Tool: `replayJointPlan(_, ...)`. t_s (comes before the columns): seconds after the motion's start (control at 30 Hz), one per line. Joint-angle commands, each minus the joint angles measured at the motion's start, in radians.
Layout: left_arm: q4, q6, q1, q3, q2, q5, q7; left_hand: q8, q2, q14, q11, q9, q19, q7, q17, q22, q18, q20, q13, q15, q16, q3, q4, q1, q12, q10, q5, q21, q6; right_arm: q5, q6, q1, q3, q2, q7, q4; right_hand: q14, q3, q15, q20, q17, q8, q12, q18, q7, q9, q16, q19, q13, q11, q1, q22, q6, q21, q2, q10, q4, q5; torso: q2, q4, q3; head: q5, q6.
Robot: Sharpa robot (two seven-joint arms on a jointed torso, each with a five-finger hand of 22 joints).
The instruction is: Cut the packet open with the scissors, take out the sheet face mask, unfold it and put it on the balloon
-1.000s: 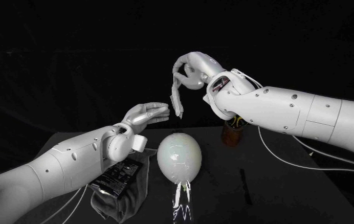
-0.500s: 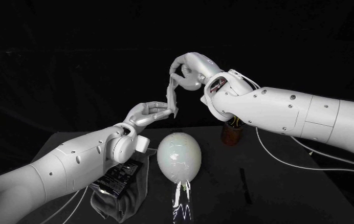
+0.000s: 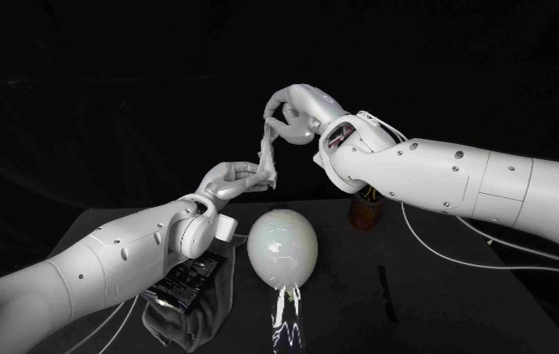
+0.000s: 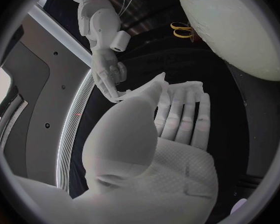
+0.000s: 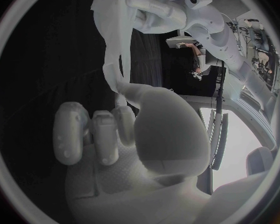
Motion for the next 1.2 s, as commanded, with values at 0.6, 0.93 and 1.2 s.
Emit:
replayJointPlan(0.6, 0.016, -0.061, 0.001, 0.001, -0.007, 0.040, 0.029, -0.008, 0.049, 0.108, -0.046, -0.025, 0.080, -0.023, 0.037, 0.006, 0.053, -0.007, -0.005, -0.045, 0.074, 0.182, 0.017, 0.038, 0.029, 0.132, -0.003, 0.034, 0.109, -0.005, 0.018, -0.004, -0.002, -0.008, -0.018, -0.010, 0.106, 0.007, -0.006, 0.001, 0.263, 0.039, 0.003, -0.015, 0.000, 0.001, 0.004, 0.011, 0.105, -0.001, 0.006, 0.204, 0.009, -0.001, 0.004, 0.019, -0.001, 0.004, -0.001, 0.0003, 0.0000, 0.000, -0.002)
replayJointPlan(0.93, 0.082, -0.050, 0.016, 0.002, -0.096, 0.020, 0.003, 0.017, 0.022, 0.123, -0.054, -0.008, 0.104, -0.025, 0.059, 0.019, 0.060, -0.010, 0.000, -0.053, 0.108, 0.261, -0.004, -0.002, 0.036, 0.167, -0.002, 0.059, 0.123, 0.003, 0.031, -0.026, -0.007, -0.051, -0.019, -0.027, 0.106, 0.007, -0.006, 0.001, 0.263, 0.039, 0.003, -0.015, 0.000, 0.001, 0.004, 0.010, 0.106, -0.001, 0.007, 0.204, 0.009, -0.001, 0.004, 0.020, -0.002, 0.004, -0.002, 0.0012, 0.0018, -0.002, -0.009)
replayJointPlan(1.2, 0.114, -0.021, 0.066, 0.002, -0.134, -0.070, -0.057, 0.027, 0.004, 0.129, -0.060, 0.000, 0.108, -0.029, 0.074, 0.028, 0.061, -0.013, 0.007, -0.058, 0.136, 0.285, -0.022, -0.026, 0.047, 0.182, -0.002, 0.073, 0.129, 0.018, 0.035, -0.052, -0.013, -0.067, -0.012, -0.039, 0.106, 0.007, -0.006, 0.001, 0.263, 0.039, 0.002, -0.015, 0.000, 0.000, 0.004, 0.010, 0.104, -0.001, 0.007, 0.203, 0.009, -0.002, 0.004, 0.019, -0.002, 0.004, -0.002, -0.0002, 0.0021, 0.002, -0.011)
